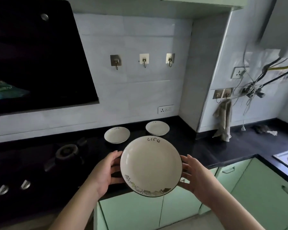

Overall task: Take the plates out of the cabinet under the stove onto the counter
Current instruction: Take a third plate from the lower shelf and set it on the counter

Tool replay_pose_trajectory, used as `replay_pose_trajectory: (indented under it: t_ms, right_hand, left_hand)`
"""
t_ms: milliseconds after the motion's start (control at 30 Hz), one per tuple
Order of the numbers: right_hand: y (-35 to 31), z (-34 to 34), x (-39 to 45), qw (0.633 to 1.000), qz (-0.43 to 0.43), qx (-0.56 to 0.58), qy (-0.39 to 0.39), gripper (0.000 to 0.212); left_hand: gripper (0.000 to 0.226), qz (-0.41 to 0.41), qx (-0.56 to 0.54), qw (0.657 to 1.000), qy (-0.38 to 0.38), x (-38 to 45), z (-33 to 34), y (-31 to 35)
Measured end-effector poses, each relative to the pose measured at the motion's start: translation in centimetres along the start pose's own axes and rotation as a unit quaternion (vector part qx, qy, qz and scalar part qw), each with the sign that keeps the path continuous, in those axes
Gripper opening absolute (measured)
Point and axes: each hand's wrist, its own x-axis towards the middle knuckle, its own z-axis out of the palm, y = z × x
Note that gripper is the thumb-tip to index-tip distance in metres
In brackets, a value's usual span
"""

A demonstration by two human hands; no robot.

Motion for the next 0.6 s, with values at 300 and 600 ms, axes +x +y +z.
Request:
replay_pose_trajectory:
  t_ms: [300, 600]
  right_hand:
    - [-0.4, -3.0, 10.8, 0.997, 0.058, -0.004, -0.042, 0.035]
    - [-0.6, -5.3, 19.7, 0.986, 0.127, -0.053, -0.099, 0.029]
  left_hand:
    - [0.033, -0.042, 0.002, 0.995, 0.087, 6.3, 3.8, -1.6]
    - [0.035, -0.079, -0.043, 0.978, 0.187, 10.0, 6.9, -3.3]
